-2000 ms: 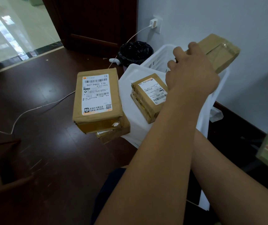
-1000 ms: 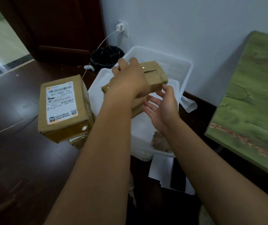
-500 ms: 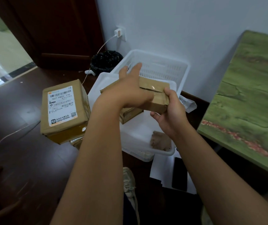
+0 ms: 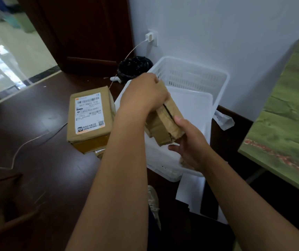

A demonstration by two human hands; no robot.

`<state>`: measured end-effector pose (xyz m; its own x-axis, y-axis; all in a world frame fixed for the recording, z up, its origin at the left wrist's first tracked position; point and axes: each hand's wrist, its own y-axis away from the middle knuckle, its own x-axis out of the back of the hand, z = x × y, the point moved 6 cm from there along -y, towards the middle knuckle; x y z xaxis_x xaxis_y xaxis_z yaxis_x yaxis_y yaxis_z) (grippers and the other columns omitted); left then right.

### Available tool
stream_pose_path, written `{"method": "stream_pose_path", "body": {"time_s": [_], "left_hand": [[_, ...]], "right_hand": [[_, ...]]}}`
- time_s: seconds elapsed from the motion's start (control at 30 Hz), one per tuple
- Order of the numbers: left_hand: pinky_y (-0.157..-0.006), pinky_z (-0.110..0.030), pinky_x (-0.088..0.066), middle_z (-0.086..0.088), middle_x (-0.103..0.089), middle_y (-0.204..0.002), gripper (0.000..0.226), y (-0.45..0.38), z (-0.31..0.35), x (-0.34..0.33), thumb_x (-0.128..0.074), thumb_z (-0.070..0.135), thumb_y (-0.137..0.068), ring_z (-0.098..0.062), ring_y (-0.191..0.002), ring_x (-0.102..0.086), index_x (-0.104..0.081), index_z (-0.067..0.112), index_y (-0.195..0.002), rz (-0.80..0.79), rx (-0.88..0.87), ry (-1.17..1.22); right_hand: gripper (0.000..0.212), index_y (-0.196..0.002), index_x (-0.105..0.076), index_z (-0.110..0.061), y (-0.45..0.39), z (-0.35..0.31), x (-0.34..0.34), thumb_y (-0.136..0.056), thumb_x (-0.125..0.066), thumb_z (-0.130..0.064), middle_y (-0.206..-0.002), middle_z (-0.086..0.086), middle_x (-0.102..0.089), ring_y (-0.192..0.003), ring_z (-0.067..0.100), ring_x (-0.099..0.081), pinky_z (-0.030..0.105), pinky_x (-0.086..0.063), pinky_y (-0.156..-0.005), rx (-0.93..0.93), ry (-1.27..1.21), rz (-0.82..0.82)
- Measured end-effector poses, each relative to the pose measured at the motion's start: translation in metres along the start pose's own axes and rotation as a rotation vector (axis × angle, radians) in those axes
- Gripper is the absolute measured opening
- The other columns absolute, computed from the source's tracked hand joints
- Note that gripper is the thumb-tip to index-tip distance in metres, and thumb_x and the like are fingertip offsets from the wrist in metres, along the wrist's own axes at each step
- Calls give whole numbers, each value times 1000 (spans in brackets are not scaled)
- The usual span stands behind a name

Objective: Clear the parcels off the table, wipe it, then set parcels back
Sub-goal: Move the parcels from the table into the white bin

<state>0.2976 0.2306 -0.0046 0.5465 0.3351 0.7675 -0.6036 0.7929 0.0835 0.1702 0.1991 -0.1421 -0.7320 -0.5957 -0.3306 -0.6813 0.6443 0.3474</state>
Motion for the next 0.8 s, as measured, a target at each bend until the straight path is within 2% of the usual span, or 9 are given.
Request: {"method": "stream_pose_path", "body": {"time_s": [0.07, 0.13, 0.2, 0.27, 0.33, 0.43, 0.53, 0.7, 0.8], "left_hand": [[-71, -27, -41, 9, -51, -91, 30, -1, -2, 2, -68, 28, -84, -14, -88, -51, -63, 23, -114, 21, -18, 1], [-78, -26, -38, 6, -55, -110, 47, -1, -2, 2, -70, 31, -83, -14, -101, -52, -57, 26, -128, 33, -43, 1], [-83, -26, -39, 2, -54, -130, 57, -1, -1, 1, -70, 33, -84, -16, -115, -52, -51, 25, -136, 34, -79, 12], [-86, -27, -40, -1, -50, -137, 59, -1, 1, 4, -68, 37, -85, -18, -120, -51, -48, 23, -139, 64, -106, 44], [-82, -27, -36, -3, -46, -140, 61, 0, 0, 8, -65, 42, -87, -20, -122, -49, -43, 21, -140, 85, -97, 101], [-80, -27, -33, -4, -43, -143, 66, 0, -5, 10, -64, 45, -88, -22, -123, -47, -38, 20, -143, 78, -61, 196], [-79, -29, -34, -6, -43, -141, 63, -2, -10, 15, -61, 45, -90, -24, -121, -49, -38, 20, -143, 114, -64, 200], [-79, -29, -33, -10, -41, -137, 55, -5, -19, 29, -54, 42, -97, -28, -113, -53, -36, 20, -144, 226, -74, 181], [-79, -30, -34, -10, -44, -134, 50, -6, -23, 33, -53, 41, -98, -29, -113, -53, -38, 17, -140, 245, -75, 170]], "right_hand": [[53, -116, -57, -8, 1, 0, -5, -81, -59, -48, -91, 9, -64, -70, 19, -61, 30, -48, -61, 1, 11, -104], [40, -102, -56, -9, 4, 1, -13, -83, -56, -44, -78, 9, -59, -59, 18, -55, 28, -47, -54, -8, 10, -188], [39, -94, -57, -6, 4, 0, -16, -82, -58, -43, -70, 9, -55, -52, 17, -51, 27, -46, -50, 17, 12, -216], [46, -90, -60, -6, 1, -8, -15, -76, -71, -49, -69, 6, -56, -53, 16, -51, 26, -44, -48, 93, -4, -191], [48, -89, -61, -10, -2, -17, -12, -71, -77, -52, -72, 3, -58, -57, 15, -51, 25, -44, -50, 167, 8, -137], [31, -87, -59, -14, -4, -24, -12, -83, -65, -44, -71, -1, -56, -61, 14, -50, 25, -42, -53, 239, 57, -16], [27, -91, -58, -14, -5, -24, -17, -89, -63, -41, -71, -2, -58, -61, 11, -52, 25, -42, -55, 259, 29, 59], [32, -112, -58, -12, -8, -24, -28, -96, -51, -38, -94, 7, -64, -70, 17, -60, 30, -47, -64, 187, -6, 41], [33, -113, -59, -10, -7, -26, -32, -100, -44, -37, -93, 9, -66, -73, 19, -62, 33, -47, -69, 153, 48, 4]]}}
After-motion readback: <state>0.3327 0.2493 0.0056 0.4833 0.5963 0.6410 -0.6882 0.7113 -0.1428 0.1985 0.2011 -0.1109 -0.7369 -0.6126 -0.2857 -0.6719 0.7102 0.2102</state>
